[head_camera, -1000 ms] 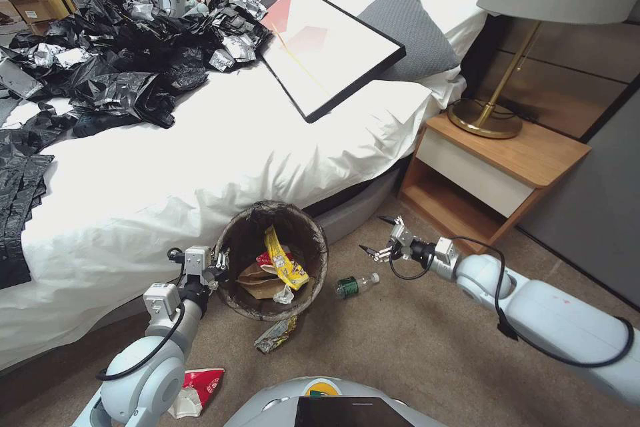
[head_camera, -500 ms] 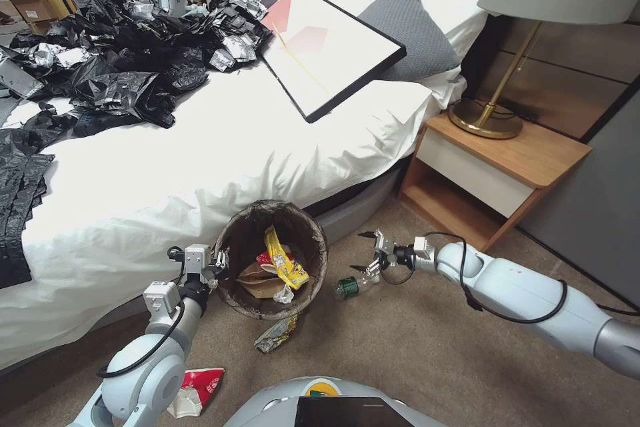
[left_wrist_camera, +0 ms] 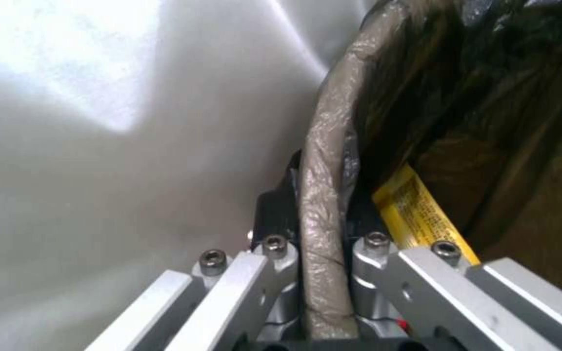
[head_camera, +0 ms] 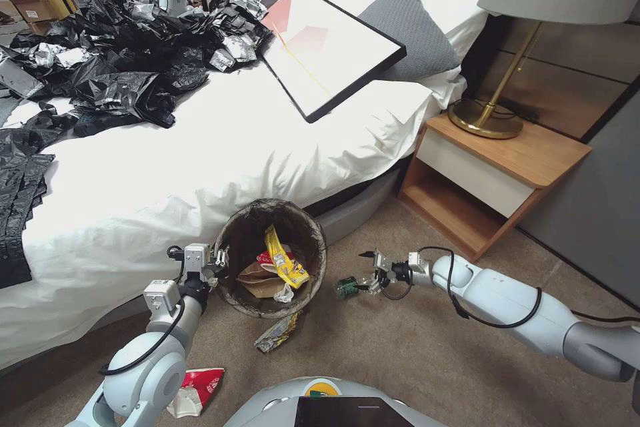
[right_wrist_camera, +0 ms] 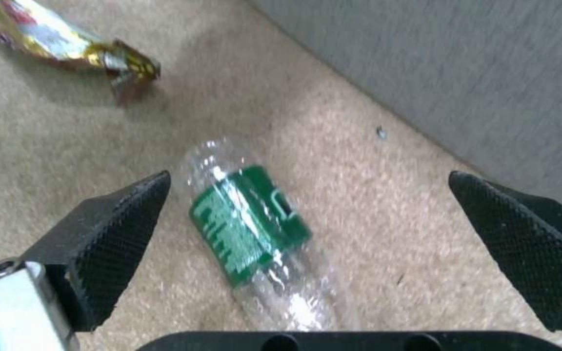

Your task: Pick up the trash bin, then pick up the garbage from the floor and place it into the trash bin.

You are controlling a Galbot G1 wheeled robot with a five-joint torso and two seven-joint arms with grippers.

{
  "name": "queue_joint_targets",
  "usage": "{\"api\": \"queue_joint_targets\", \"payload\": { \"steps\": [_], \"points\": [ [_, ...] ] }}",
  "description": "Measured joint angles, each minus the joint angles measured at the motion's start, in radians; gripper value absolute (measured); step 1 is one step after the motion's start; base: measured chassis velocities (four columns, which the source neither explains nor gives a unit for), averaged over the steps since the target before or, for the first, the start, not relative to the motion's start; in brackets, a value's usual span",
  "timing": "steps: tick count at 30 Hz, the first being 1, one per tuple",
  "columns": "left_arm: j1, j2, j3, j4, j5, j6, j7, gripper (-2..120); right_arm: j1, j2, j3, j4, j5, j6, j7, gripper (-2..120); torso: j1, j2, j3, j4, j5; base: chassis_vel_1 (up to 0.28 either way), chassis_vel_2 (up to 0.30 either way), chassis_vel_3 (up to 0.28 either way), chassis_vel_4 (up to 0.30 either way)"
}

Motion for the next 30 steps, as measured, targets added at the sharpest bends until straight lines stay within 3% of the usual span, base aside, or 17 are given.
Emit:
{"api": "queue_joint_targets", "payload": {
  "steps": [12,30],
  "points": [
    [-0.004,-0.002,0.003,0.0,0.001,0.0,-0.003,4,-0.038,0.101,0.044,-0.202,-0.051,0.041,-0.019,100,0.0,0.0,0.0,0.0,0.0,0.0,0.0,0.0,0.0],
    [-0.009,-0.001,0.002,0.007,-0.003,-0.002,-0.002,4,-0.026,0.177,0.063,-0.356,-0.101,0.059,-0.033,100,0.0,0.0,0.0,0.0,0.0,0.0,0.0,0.0,0.0]
  ]
}}
